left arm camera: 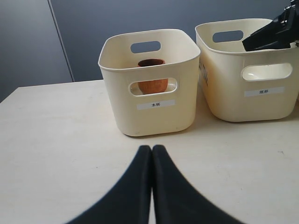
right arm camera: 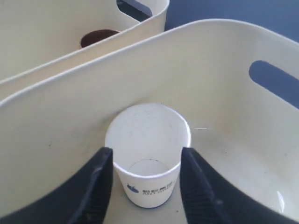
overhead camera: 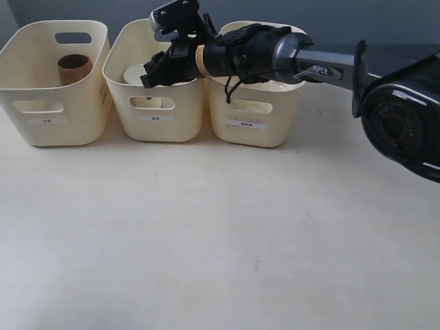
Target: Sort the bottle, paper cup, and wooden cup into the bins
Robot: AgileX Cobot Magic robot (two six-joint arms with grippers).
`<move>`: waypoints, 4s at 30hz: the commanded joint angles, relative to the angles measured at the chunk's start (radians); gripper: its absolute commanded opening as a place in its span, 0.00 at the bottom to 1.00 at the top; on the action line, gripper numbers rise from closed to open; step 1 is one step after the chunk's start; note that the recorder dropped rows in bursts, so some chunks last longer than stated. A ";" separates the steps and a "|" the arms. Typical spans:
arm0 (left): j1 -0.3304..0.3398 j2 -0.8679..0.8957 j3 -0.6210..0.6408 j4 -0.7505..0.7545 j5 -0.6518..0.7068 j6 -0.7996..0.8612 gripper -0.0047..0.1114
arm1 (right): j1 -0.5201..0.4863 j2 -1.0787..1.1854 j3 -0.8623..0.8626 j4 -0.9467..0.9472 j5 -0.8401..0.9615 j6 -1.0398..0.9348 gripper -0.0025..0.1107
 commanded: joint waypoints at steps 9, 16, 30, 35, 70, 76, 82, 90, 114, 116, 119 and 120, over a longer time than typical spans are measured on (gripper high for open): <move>-0.003 0.003 -0.001 0.002 -0.014 -0.003 0.04 | -0.006 -0.160 0.004 0.000 -0.103 -0.006 0.02; -0.003 0.003 -0.001 0.002 -0.014 -0.003 0.04 | -0.006 -0.314 0.204 0.000 -0.003 -0.108 0.01; -0.003 0.003 -0.001 0.002 -0.014 -0.003 0.04 | -0.006 -0.782 0.712 0.000 0.189 -0.196 0.01; -0.003 0.003 -0.001 0.002 -0.014 -0.003 0.04 | -0.006 -0.981 0.863 0.000 0.237 -0.196 0.01; -0.003 0.003 -0.001 0.002 -0.014 -0.003 0.04 | -0.006 -1.667 1.230 0.098 0.539 -0.175 0.01; -0.003 0.003 -0.001 0.002 -0.014 -0.003 0.04 | -0.034 -1.686 1.230 0.105 0.513 -0.175 0.01; -0.003 0.003 -0.001 0.002 -0.014 -0.003 0.04 | -0.249 -1.764 1.239 0.135 0.288 -0.117 0.01; -0.003 0.003 -0.001 0.002 -0.014 -0.003 0.04 | -0.648 -1.983 1.416 0.121 0.061 -0.066 0.01; -0.003 0.003 -0.001 0.002 -0.014 -0.003 0.04 | -0.727 -2.222 1.716 0.809 0.035 -0.675 0.01; -0.003 0.003 -0.001 0.002 -0.014 -0.003 0.04 | -0.727 -2.222 1.758 0.994 0.035 -0.849 0.01; -0.003 0.003 -0.001 0.002 -0.014 -0.003 0.04 | -0.727 -2.222 1.791 1.013 0.097 -0.872 0.01; -0.003 0.003 -0.001 0.002 -0.014 -0.003 0.04 | -0.727 -2.222 1.791 1.011 0.129 -0.863 0.01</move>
